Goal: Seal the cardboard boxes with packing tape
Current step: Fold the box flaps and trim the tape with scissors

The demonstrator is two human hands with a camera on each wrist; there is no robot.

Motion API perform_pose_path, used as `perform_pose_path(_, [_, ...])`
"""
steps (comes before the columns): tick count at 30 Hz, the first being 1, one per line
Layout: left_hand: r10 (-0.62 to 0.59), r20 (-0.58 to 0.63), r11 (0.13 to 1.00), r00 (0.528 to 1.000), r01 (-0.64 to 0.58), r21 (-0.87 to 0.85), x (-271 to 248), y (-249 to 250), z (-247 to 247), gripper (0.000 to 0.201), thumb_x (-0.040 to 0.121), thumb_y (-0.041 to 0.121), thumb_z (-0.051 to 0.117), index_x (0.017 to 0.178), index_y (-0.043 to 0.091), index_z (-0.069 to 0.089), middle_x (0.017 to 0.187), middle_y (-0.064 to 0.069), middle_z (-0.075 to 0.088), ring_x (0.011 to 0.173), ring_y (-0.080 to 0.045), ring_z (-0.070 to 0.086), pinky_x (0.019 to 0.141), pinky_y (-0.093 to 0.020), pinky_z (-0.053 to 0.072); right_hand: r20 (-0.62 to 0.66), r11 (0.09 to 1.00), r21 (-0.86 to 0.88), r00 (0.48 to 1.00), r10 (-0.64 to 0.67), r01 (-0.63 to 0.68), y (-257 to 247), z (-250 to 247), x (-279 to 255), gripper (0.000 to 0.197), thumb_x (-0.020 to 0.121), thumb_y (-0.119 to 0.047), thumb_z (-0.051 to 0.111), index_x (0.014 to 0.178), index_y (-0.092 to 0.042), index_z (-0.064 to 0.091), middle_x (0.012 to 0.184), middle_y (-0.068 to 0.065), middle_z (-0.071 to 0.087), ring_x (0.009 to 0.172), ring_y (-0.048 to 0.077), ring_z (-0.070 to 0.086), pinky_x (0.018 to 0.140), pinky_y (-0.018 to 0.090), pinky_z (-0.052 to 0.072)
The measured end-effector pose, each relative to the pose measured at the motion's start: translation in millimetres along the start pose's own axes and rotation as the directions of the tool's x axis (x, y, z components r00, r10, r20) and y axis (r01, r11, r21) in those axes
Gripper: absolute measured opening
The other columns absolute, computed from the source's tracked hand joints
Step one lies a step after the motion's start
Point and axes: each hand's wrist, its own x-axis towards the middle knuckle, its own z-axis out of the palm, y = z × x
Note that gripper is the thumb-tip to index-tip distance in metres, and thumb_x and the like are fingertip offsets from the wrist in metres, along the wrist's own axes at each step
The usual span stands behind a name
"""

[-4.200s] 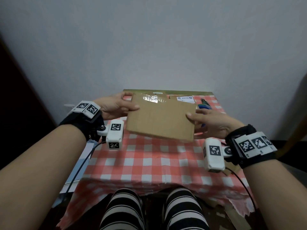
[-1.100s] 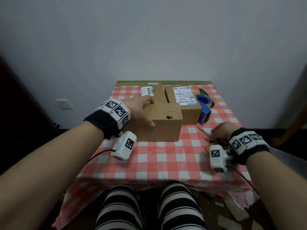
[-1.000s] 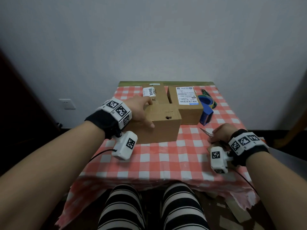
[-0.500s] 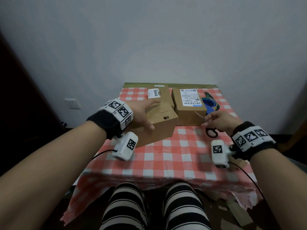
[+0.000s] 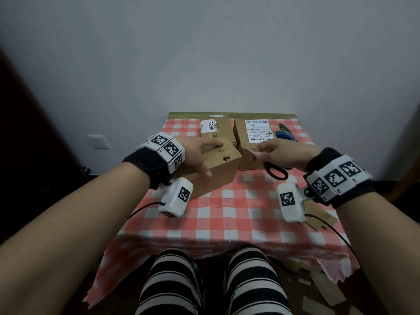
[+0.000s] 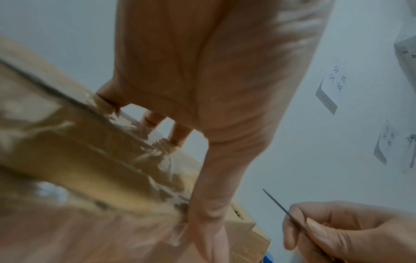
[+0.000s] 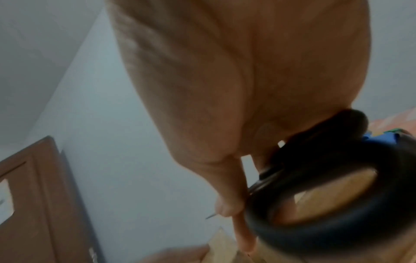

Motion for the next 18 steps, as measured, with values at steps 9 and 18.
perform_pose_path(9, [-0.019, 0.016, 1.0, 1.0, 0.019, 0.014, 1.5, -1.6, -3.1, 0.094, 0.071, 0.032, 0.083, 0.144, 0.051, 0.027, 0.149, 0.001, 0.033, 0.131, -0.027, 0.038, 0.105, -0.039, 0.036, -0.041, 0.995, -0.075, 0.997, -0.068, 0.065, -14.8, 10.6, 1.4, 0.004, 0.092, -0.022, 0.066, 0.095, -0.021, 0.063, 0.095, -0.008, 0.061, 0.082, 0.011, 0.054, 0.077, 0.027, 0.046])
perform_pose_path(18, [-0.002, -0.004, 0.997, 1.0, 0.002, 0.082, 0.7, 0.4, -4.1, 0.092, 0.074, 0.035, 0.081, 0.147, 0.046, 0.025, 0.15, 0.001, 0.034, 0.131, -0.025, 0.038, 0.089, -0.029, 0.03, -0.165, 0.933, -0.359, 0.986, -0.03, -0.032, -42.7, 14.3, -2.4, 0.012, 0.088, -0.021, 0.064, 0.08, -0.029, 0.061, 0.068, -0.013, 0.05, 0.062, 0.01, 0.046, 0.059, 0.028, 0.037])
